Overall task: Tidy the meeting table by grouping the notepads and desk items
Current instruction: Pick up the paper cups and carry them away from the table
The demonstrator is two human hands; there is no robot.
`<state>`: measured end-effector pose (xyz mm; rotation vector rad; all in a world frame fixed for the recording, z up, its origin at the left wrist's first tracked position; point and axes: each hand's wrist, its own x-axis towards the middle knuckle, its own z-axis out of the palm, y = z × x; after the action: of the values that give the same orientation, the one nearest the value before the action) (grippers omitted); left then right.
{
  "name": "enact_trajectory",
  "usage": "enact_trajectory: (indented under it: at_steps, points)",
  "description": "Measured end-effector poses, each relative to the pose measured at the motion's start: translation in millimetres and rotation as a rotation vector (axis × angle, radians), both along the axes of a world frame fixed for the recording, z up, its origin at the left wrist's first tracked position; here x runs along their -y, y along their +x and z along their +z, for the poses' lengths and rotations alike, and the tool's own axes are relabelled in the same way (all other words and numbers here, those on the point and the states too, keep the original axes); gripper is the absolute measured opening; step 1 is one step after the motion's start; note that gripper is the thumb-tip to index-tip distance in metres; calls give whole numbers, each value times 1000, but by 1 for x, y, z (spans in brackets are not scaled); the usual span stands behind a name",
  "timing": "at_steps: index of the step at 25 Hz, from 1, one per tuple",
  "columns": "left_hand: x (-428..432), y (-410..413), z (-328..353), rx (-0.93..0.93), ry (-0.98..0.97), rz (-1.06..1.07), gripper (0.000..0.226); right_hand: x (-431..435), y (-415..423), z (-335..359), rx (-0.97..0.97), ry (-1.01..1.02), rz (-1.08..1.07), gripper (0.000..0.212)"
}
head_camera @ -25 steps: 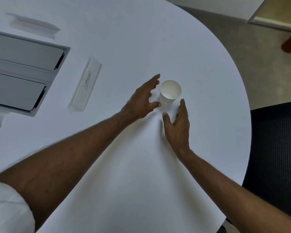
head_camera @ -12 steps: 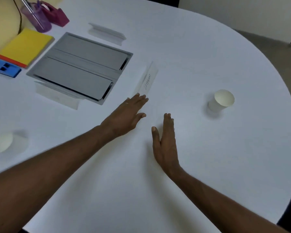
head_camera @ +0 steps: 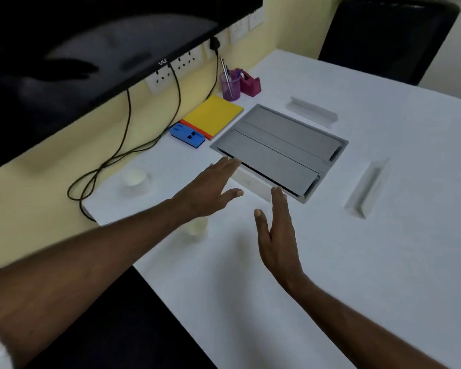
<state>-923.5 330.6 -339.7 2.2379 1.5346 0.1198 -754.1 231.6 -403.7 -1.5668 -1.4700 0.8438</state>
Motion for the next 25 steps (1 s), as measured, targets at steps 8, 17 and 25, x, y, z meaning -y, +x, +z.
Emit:
enact_trajectory:
  at_steps: [8,17,25]
  points:
    - [-7,-198,4,-53,21,158,81,-52,-165,18,57,33,216,62]
    - [-45,-303,-47,-9,-69,331,87,-125,-273,-14,210,57,380,64]
    - [-93,-313,-73,-90,-325,341,99,-175,-299,-58,149,-169,449,70]
